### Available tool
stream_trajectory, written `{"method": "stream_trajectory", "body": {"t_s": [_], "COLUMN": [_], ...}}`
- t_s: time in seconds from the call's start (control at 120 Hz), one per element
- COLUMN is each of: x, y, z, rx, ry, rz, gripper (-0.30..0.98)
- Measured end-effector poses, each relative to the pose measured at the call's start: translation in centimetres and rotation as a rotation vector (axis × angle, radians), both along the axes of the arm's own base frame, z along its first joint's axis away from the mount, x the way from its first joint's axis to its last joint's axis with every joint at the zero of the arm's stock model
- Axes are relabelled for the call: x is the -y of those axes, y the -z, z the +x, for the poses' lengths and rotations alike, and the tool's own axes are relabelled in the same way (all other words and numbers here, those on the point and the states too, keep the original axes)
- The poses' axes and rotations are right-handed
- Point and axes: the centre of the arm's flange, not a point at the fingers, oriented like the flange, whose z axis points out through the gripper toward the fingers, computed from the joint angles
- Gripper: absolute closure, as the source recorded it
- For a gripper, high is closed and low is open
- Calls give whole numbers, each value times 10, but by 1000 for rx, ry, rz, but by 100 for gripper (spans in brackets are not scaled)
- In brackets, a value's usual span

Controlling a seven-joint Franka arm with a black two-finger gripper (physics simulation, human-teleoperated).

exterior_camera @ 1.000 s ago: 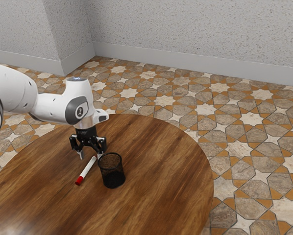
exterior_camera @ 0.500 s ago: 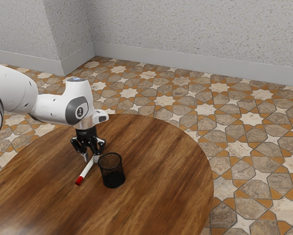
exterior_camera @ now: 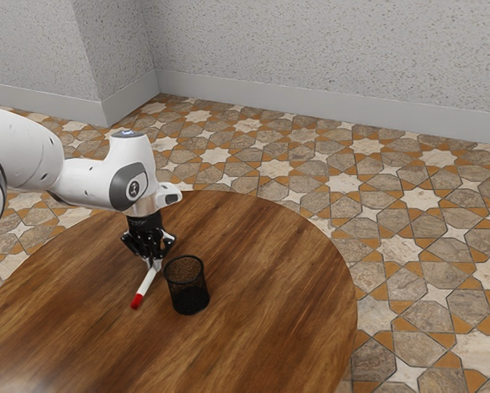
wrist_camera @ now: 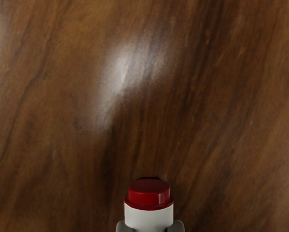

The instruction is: Put the marker into the pen holder.

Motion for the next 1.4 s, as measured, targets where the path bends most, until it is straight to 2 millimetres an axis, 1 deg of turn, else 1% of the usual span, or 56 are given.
{"method": "stream_trajectory", "body": {"t_s": [0.133,0.308,0.642,0.767,0.9,1.1,1.225,1.317,1.358,1.4], "x": [0,1,5,18,34,55,73,91,99,105], "y": [-5,-31,-69,-91,-121,-157,-180,-195,-200,-201], "z": [1,4,5,5,4,-2,-4,-7,-9,-11], "rx": [13,49,92,122,165,221,261,289,299,300], "ry": [0,4,21,54,99,144,178,205,215,223], "rz": [8,22,45,58,80,95,102,104,103,102], "gripper": [78,79,79,79,79,80,79,79,79,79]}}
